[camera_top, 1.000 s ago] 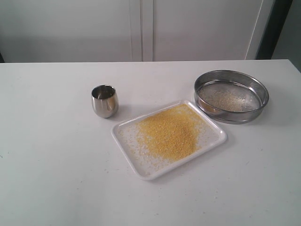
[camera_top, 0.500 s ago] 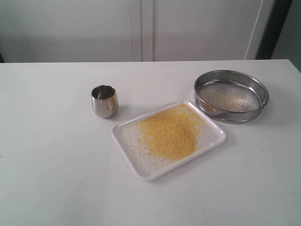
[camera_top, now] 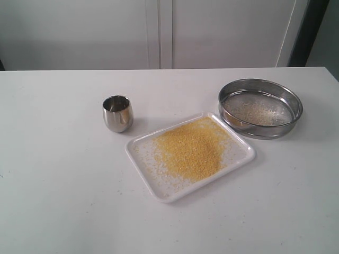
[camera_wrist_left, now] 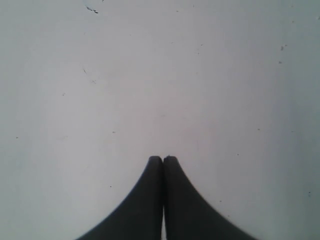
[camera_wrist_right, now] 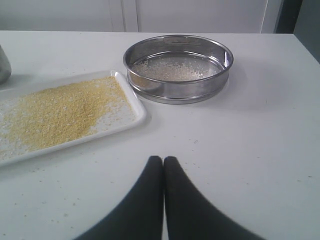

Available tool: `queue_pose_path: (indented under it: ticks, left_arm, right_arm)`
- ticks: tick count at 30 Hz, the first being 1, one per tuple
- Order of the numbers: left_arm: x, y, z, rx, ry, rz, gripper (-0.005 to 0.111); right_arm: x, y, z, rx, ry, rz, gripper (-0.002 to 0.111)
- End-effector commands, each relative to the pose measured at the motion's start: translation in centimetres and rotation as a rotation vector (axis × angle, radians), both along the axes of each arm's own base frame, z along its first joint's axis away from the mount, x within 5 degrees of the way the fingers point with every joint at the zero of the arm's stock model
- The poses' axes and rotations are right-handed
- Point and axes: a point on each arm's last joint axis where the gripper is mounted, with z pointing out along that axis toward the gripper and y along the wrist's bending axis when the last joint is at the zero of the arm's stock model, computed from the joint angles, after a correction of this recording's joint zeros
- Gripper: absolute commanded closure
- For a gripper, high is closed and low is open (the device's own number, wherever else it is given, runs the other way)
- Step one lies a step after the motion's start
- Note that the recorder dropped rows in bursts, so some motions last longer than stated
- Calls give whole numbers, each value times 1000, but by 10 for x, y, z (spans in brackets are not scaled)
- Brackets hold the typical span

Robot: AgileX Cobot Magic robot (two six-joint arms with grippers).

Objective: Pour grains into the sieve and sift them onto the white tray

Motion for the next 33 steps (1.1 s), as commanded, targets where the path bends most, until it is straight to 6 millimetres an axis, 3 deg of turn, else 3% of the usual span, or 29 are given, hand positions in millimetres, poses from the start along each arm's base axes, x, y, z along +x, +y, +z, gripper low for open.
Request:
queue_pose_path:
  ticks: [1, 8, 14, 17, 23, 33]
  left_arm:
    - [-2, 0, -1, 1, 5, -4, 107]
    - [-4, 0, 8, -7, -116, 9, 107]
    - [-20, 0, 20, -13, -246, 16, 107]
    - [-28, 0, 16, -13, -322, 24, 107]
    - [-45, 2, -34, -16, -436, 55, 107]
    - [-69, 4, -94, -13, -621, 85, 107]
  right_arm:
    - [0, 0, -1, -8, -14, 3, 108]
    - [0, 0, -1, -8, -14, 3, 108]
    - [0, 0, -1, -8, -14, 3, 108]
    - [0, 0, -1, -8, -14, 3, 108]
    - [0, 0, -1, -8, -14, 3, 108]
    - [0, 0, -1, -8, -14, 3, 108]
